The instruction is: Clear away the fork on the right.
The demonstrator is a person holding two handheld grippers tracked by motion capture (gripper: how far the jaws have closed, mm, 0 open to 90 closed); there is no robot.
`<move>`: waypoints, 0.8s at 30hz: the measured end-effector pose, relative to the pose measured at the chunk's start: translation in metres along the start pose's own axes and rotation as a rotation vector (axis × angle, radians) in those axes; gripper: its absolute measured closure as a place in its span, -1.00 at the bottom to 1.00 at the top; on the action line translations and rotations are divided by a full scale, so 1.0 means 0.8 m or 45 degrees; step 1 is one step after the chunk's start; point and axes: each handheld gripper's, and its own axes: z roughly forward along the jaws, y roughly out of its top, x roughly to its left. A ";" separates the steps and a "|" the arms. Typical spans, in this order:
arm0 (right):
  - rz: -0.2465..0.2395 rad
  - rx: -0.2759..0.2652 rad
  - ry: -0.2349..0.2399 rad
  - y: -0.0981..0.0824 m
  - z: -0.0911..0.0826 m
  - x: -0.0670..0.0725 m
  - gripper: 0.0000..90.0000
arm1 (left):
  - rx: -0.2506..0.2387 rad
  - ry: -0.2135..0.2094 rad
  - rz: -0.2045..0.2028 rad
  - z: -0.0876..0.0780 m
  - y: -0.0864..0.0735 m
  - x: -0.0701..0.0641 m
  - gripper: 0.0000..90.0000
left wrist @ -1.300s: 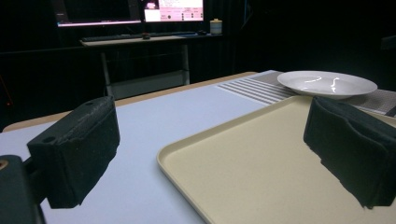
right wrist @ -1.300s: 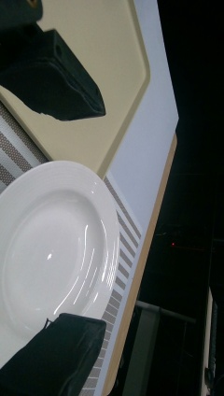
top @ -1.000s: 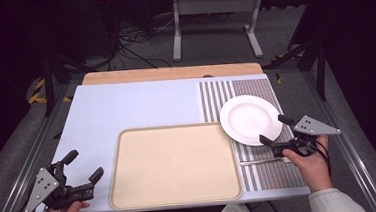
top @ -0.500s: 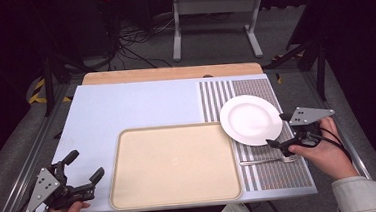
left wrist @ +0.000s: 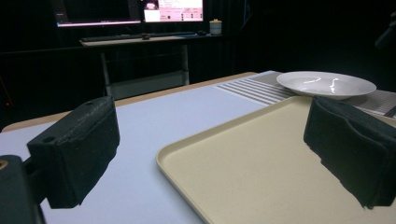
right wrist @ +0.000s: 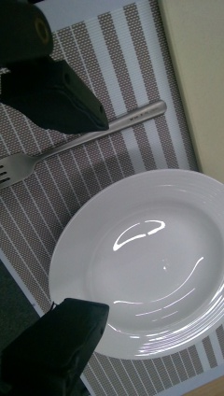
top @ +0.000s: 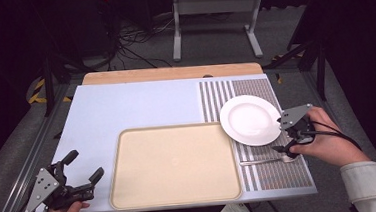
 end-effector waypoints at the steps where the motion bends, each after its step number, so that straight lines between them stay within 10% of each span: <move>1: -0.002 0.013 0.008 0.000 0.000 -0.001 -0.71 | 0.000 0.001 -0.001 0.000 0.000 0.000 -0.91; 24: -0.062 0.287 0.218 -0.008 0.030 0.000 -0.47 | 0.004 0.000 0.004 0.001 0.000 -0.001 -0.90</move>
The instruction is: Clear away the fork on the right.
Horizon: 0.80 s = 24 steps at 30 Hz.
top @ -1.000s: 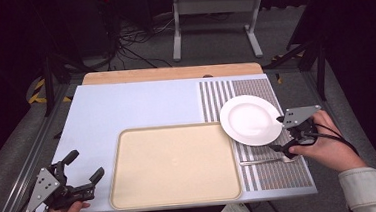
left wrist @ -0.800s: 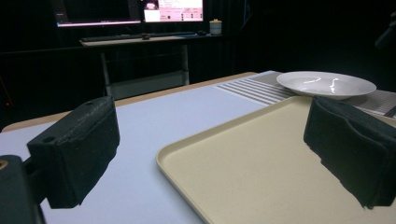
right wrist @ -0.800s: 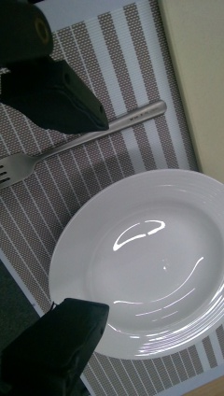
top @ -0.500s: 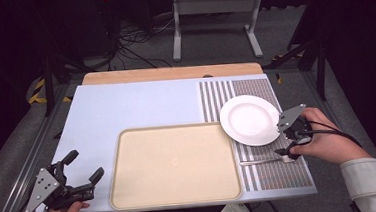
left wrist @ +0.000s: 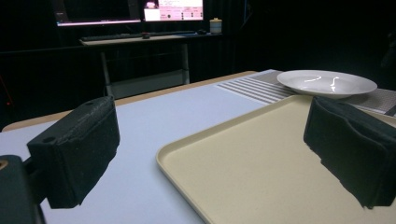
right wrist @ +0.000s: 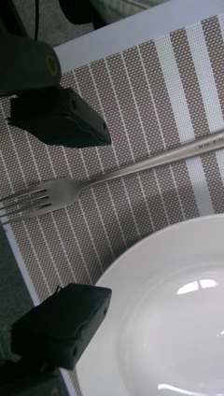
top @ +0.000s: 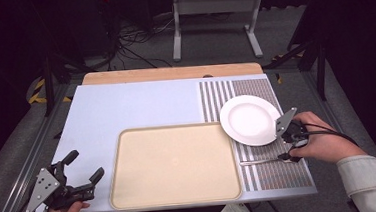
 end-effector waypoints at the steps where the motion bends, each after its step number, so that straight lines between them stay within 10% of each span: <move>1: -0.003 0.005 0.013 0.000 0.003 0.000 -0.46 | 0.001 0.001 -0.001 0.000 0.000 0.000 -0.90; 24: -0.083 0.124 0.157 0.004 0.059 0.012 -0.13 | 0.005 0.003 0.004 0.001 -0.001 0.000 -0.90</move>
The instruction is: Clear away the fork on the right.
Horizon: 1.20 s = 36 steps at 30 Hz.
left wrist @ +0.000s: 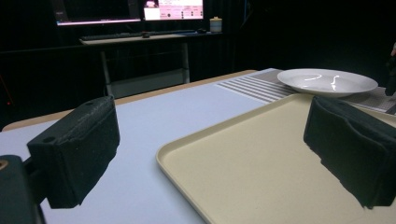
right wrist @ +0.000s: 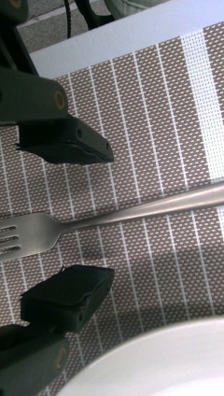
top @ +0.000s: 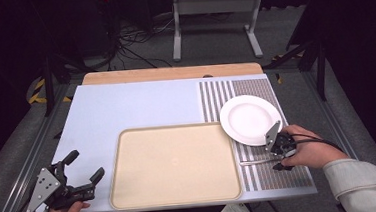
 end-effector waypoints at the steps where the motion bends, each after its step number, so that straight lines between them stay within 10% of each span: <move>1: -0.006 0.000 0.009 0.000 0.001 0.000 -0.13 | 0.001 0.000 0.001 0.000 0.000 0.000 -0.90; 12: -0.039 0.011 0.015 0.005 0.006 0.001 0.08 | 0.003 -0.003 0.001 0.000 0.000 0.000 -0.90; 26: -0.105 0.046 0.021 0.009 0.005 -0.004 0.87 | 0.001 -0.013 0.002 0.001 -0.001 -0.002 -0.91; 36: -0.177 0.071 0.045 0.013 0.006 -0.005 0.92 | -0.001 -0.017 -0.004 0.002 -0.001 -0.002 -0.91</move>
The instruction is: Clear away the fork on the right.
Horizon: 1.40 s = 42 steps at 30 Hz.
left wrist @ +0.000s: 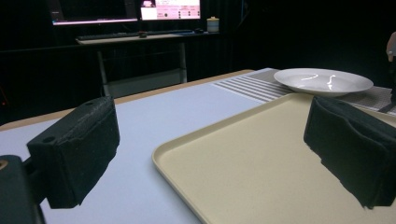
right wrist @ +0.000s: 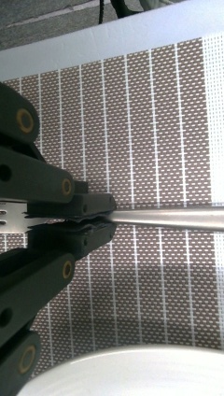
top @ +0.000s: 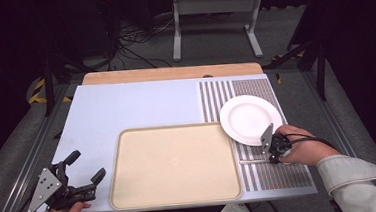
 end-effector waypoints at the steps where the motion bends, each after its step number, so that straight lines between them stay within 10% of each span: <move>1: -0.003 -0.001 0.005 0.000 0.000 -0.001 0.93 | 0.003 -0.001 0.005 0.000 0.000 0.000 -0.91; 25: -0.008 0.015 0.028 0.002 -0.003 -0.001 0.93 | 0.005 0.005 0.000 -0.001 0.000 0.002 -0.91; 42: -0.004 -0.088 -0.068 0.006 -0.072 0.005 0.93 | 0.001 0.002 -0.003 0.000 0.000 0.001 -0.91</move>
